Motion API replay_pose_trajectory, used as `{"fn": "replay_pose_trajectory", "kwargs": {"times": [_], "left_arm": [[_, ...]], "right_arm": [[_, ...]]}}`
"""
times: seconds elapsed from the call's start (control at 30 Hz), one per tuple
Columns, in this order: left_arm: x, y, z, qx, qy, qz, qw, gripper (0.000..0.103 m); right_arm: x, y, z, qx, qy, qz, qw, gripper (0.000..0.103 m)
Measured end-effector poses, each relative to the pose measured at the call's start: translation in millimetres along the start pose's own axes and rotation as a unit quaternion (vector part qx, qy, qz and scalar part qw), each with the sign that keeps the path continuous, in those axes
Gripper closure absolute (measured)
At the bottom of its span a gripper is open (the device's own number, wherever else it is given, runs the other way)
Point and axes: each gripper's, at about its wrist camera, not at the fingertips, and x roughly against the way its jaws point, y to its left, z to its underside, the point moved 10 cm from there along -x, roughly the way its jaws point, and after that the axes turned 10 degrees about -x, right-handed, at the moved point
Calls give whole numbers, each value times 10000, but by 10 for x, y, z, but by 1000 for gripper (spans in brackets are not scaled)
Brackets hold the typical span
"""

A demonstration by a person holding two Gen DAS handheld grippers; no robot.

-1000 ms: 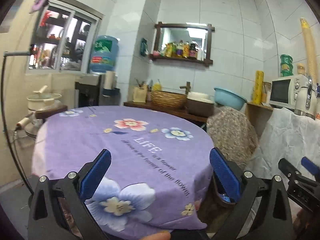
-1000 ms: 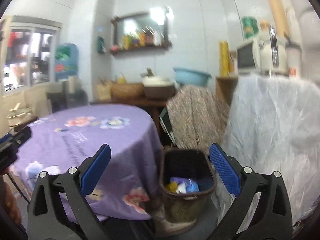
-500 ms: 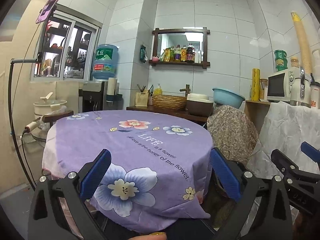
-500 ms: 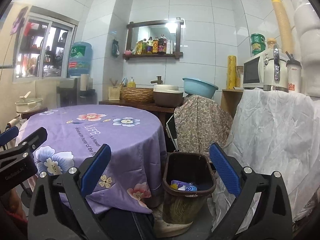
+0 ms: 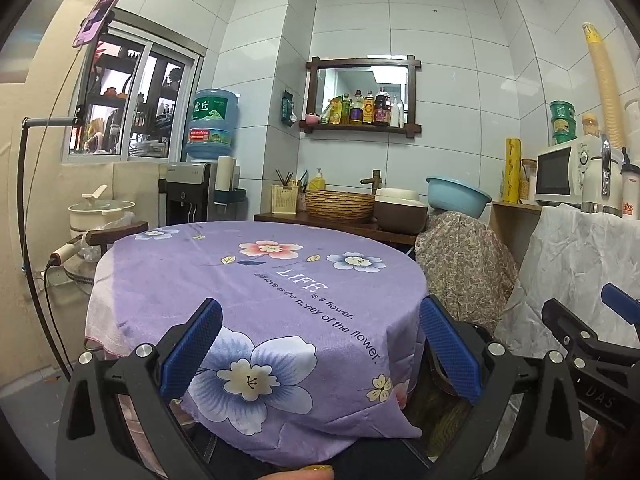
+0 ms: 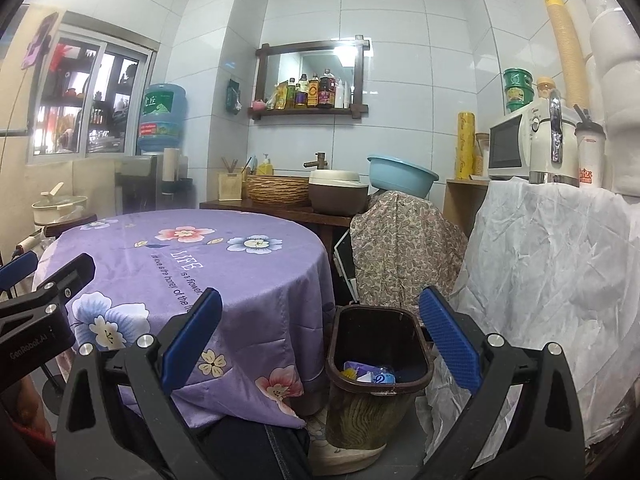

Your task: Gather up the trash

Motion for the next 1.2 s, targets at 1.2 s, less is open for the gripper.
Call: {"fn": "replay_pose_trajectory", "kwargs": {"times": [1.2], "left_arm": [[33,-8,-24,0,-5,-2,10000,5]], "right_arm": [[-5,26,-7,19,-10,-37,10000,6]]}}
